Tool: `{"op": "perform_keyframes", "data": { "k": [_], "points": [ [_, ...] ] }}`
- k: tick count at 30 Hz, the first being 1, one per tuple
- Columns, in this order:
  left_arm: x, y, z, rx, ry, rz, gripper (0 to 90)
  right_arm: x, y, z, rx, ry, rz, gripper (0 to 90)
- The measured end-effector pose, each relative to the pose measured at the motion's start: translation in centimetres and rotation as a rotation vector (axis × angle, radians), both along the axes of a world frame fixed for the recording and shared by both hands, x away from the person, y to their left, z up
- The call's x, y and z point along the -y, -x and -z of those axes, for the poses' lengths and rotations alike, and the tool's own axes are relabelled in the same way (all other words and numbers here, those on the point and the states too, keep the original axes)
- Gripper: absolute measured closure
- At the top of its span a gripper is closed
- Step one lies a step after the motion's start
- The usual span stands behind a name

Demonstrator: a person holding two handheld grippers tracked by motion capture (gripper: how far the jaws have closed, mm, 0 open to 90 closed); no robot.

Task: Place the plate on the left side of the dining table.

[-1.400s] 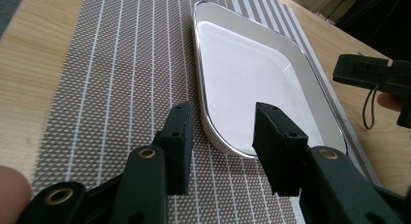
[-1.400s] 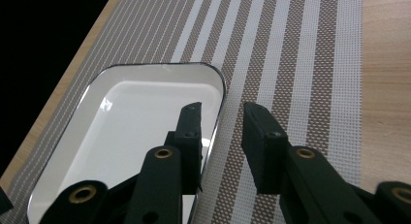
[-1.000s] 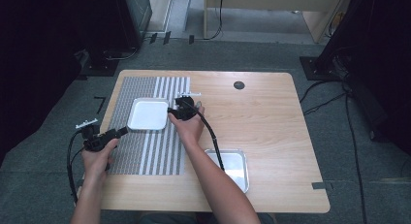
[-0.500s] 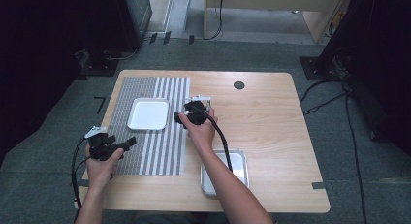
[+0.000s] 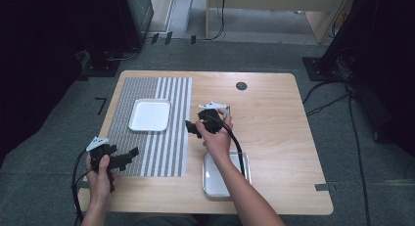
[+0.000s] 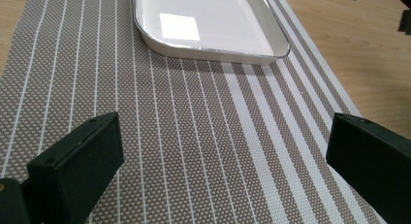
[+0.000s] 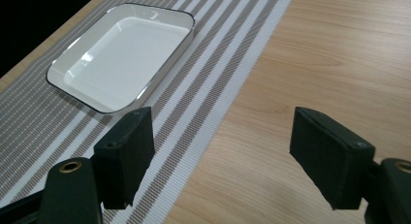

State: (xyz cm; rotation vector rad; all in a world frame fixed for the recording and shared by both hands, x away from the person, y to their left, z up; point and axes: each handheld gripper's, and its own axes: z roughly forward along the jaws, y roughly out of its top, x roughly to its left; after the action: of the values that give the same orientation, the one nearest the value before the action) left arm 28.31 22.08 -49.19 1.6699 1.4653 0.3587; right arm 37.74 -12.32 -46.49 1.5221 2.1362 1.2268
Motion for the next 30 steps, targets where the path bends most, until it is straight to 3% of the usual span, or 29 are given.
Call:
{"op": "perform_keyframes", "data": {
  "k": [10,21,30],
  "points": [
    [0.1,1.2,0.5,0.009,-0.037,-0.024,0.0,3.5,2.1,0.3,0.022,0.028,0.015,23.8],
    [-0.2,2.4,1.4,-0.001,-0.083,-0.02,0.0,6.7,4.1,-0.1,0.045,0.031,0.036,23.9],
    [-0.4,2.9,2.4,-0.025,-0.188,-0.02,0.0,9.7,5.9,0.0,0.049,0.026,0.07,23.9]
  ]
}}
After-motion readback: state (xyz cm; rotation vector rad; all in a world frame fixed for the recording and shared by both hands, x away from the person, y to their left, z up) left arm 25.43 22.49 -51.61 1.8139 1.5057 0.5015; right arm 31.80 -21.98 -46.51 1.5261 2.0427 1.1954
